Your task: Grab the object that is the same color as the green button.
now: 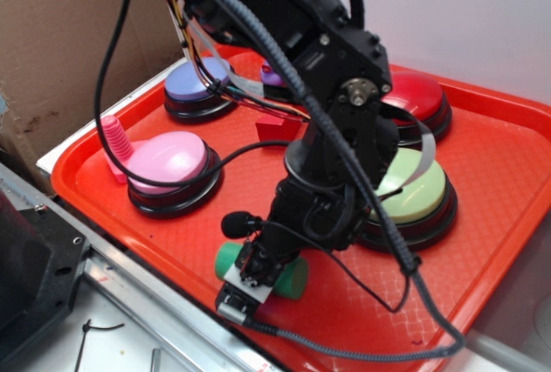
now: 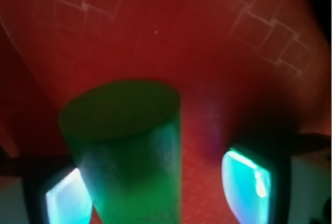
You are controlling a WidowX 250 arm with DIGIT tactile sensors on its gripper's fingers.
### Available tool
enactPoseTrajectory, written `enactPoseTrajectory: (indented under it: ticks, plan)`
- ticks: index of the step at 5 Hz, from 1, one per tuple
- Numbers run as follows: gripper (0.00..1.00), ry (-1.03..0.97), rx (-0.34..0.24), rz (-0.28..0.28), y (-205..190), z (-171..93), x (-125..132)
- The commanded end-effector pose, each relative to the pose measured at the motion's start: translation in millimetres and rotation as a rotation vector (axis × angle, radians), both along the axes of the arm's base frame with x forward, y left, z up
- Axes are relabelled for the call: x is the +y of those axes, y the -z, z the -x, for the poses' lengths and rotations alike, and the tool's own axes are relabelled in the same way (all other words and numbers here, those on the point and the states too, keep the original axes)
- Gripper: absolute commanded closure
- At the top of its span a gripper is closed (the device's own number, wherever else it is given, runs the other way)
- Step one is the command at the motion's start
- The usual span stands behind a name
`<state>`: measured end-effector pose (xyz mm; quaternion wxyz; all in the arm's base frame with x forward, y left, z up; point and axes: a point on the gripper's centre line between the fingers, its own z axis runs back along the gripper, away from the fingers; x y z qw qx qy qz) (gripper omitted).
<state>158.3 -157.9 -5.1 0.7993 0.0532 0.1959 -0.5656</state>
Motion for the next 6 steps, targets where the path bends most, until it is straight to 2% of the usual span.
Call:
enactPoseTrajectory:
  ticks: [1,2,3,4,5,6]
  plan:
    - [1.00,0.000,0.000,0.000,0.0,0.0,0.0]
    - [1.00,-0.004,0.002,0.010,0.0,0.3,0.5]
    - [1.00,-0.083,-0.011,0.066,-10.1,1.9,5.2]
    - [1.00,-0.331,-0.052,0.184,-59.6,10.5,5.7]
    - [1.00,-0.579,-0.092,0.268,-109.4,27.8,0.8]
    - [1.00,-0.806,-0.153,0.327,-159.1,34.8,7.8]
